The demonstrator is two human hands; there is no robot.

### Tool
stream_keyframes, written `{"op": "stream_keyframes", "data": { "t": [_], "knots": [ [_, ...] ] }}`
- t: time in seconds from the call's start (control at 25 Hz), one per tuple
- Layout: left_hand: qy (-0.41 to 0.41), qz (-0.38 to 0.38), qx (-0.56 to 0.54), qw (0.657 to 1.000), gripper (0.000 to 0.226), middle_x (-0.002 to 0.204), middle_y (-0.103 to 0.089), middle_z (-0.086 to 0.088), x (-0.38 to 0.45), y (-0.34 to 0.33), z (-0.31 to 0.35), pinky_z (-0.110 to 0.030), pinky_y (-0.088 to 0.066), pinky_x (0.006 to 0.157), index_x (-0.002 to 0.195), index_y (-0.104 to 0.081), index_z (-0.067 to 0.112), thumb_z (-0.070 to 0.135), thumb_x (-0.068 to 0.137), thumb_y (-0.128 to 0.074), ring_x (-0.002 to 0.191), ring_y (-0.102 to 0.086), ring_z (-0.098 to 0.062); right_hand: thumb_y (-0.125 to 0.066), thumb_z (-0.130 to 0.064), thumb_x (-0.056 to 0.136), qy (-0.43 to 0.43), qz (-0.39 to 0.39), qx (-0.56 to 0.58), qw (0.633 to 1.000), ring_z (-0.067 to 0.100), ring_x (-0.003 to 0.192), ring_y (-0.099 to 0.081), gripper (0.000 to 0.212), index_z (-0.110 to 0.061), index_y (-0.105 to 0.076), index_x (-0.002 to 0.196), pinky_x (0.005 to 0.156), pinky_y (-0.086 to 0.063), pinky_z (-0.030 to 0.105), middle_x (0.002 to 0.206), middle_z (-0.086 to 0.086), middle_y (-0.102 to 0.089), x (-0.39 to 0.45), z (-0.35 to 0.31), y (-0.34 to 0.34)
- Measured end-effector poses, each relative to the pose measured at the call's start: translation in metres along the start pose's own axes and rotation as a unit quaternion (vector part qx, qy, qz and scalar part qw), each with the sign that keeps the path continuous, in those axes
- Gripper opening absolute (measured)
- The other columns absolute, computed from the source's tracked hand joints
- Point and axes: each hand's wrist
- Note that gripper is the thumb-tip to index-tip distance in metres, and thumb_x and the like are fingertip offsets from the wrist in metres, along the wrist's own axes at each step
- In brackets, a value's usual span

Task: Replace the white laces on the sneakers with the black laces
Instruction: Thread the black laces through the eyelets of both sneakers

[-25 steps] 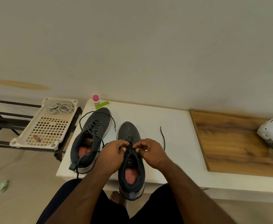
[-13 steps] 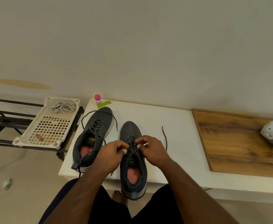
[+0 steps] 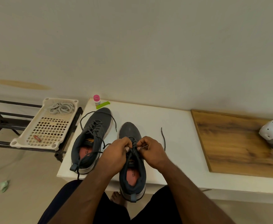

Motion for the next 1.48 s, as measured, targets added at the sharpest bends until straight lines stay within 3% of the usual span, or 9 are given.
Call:
{"op": "stream_keyframes", "data": {
  "t": [0.24,0.4,0.64,0.8,1.08,1.32,1.48],
  "knots": [
    [0.045,-0.002,-0.027,0.999,0.017,0.091,-0.061,0.012,0.002,0.002,-0.003,-0.017,-0.045,0.075,0.092,-0.061,0.029,0.014,0.096,-0.055,0.085,-0.057,-0.003,-0.066,-0.013,0.088,-0.005,0.003,0.011,1.0,0.012,0.083,-0.067,0.014,-0.027,-0.066,0.09,0.082,-0.059,0.04,0.088,-0.007,-0.07,-0.001,0.003,0.0],
    [0.045,0.011,-0.037,0.998,0.018,0.087,-0.061,0.012,0.001,0.001,-0.003,-0.024,-0.049,0.073,0.087,-0.058,0.03,0.016,0.097,-0.053,0.082,-0.058,-0.004,-0.066,-0.014,0.088,-0.008,-0.007,0.015,1.0,0.012,0.086,-0.069,0.015,-0.028,-0.066,0.09,0.083,-0.059,0.041,0.09,-0.007,-0.071,-0.002,0.005,-0.001],
    [0.067,-0.044,-0.025,0.997,0.014,0.101,-0.062,0.011,-0.005,0.008,-0.017,-0.013,-0.041,0.07,0.106,-0.062,0.028,0.02,0.098,-0.056,0.091,-0.058,-0.002,-0.069,-0.016,0.091,-0.006,-0.055,0.03,0.998,0.011,0.089,-0.069,0.01,-0.023,-0.07,0.098,0.086,-0.059,0.034,0.094,-0.005,-0.072,-0.012,0.005,0.015],
    [0.066,-0.07,0.054,0.994,0.01,0.098,-0.058,0.002,-0.007,0.009,-0.021,-0.017,-0.038,0.061,0.095,-0.057,0.025,0.017,0.099,-0.053,0.083,-0.056,-0.009,-0.069,-0.017,0.092,-0.015,-0.117,-0.018,0.993,0.01,0.087,-0.066,0.011,-0.02,-0.07,0.102,0.087,-0.058,0.03,0.093,-0.002,-0.07,-0.019,0.007,0.024],
    [0.025,-0.085,0.093,0.992,0.015,0.091,-0.052,0.005,-0.013,0.004,-0.018,-0.027,-0.048,0.073,0.096,-0.045,0.026,0.012,0.096,-0.048,0.082,-0.053,-0.011,-0.065,-0.014,0.093,-0.01,-0.102,-0.074,0.992,0.011,0.086,-0.066,0.011,-0.021,-0.068,0.101,0.084,-0.057,0.03,0.09,-0.002,-0.069,-0.022,0.002,0.027],
    [0.067,-0.079,0.11,0.988,0.022,0.12,-0.051,-0.002,-0.012,0.005,-0.017,-0.028,-0.048,0.086,0.116,-0.049,0.024,0.011,0.099,-0.042,0.097,-0.055,-0.015,-0.059,-0.018,0.098,-0.064,-0.084,-0.117,0.987,0.013,0.084,-0.065,0.012,-0.024,-0.065,0.106,0.077,-0.053,0.028,0.091,-0.003,-0.067,-0.034,0.009,0.034],
    [0.091,-0.028,0.064,0.993,0.02,0.118,-0.057,-0.001,-0.018,0.021,-0.002,-0.024,-0.041,0.08,0.118,-0.054,0.023,0.017,0.1,-0.048,0.093,-0.054,-0.012,-0.06,-0.034,0.097,-0.046,-0.059,-0.163,0.984,0.008,0.084,-0.064,0.02,-0.023,-0.066,0.113,0.075,-0.049,0.024,0.092,-0.007,-0.067,-0.039,-0.012,0.05]
  ]
}}
Point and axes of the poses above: each hand's wrist, its own x-axis towards the middle knuckle, its own y-axis out of the back of the hand, z = x × y
